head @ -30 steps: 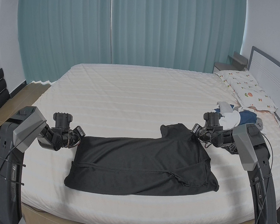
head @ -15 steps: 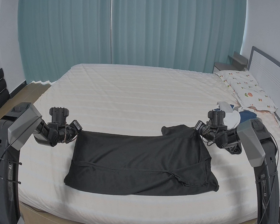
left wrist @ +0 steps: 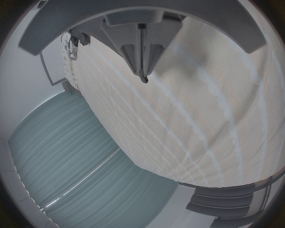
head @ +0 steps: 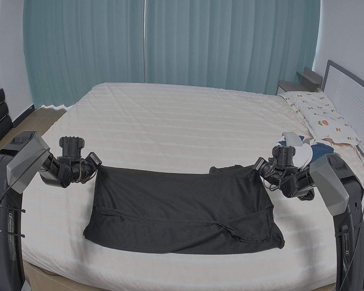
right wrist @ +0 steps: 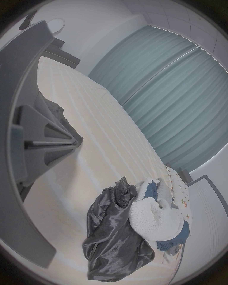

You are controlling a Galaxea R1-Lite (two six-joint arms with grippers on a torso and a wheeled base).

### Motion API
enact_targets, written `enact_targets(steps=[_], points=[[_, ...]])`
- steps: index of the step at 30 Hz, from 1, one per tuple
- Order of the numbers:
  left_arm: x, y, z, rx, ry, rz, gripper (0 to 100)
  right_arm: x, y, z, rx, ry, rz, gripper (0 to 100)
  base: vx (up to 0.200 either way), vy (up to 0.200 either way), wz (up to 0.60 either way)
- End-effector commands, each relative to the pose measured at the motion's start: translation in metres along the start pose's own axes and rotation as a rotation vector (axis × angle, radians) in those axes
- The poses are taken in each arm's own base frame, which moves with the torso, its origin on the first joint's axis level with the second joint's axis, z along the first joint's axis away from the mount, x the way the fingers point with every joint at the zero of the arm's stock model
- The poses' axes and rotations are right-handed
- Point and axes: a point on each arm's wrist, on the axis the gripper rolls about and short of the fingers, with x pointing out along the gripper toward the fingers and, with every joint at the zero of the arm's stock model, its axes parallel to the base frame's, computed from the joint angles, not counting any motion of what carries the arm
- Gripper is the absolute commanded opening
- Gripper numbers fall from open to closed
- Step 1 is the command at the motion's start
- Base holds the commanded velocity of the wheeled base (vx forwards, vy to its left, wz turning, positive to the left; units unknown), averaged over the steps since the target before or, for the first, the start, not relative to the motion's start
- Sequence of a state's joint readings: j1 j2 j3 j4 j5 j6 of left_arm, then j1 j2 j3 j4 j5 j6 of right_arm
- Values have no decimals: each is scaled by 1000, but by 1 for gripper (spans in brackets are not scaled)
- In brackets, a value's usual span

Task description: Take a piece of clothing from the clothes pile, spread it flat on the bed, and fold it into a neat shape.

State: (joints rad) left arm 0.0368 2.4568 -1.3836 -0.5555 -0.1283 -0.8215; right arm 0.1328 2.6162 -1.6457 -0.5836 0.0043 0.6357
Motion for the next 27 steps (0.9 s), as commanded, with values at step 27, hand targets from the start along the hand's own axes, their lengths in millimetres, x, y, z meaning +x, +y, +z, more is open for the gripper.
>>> enact_targets(steps=[27], points=[[-13,6,-5,99,-8,-22,0,-37,-18,6,16,43,55,0,0,0,0]])
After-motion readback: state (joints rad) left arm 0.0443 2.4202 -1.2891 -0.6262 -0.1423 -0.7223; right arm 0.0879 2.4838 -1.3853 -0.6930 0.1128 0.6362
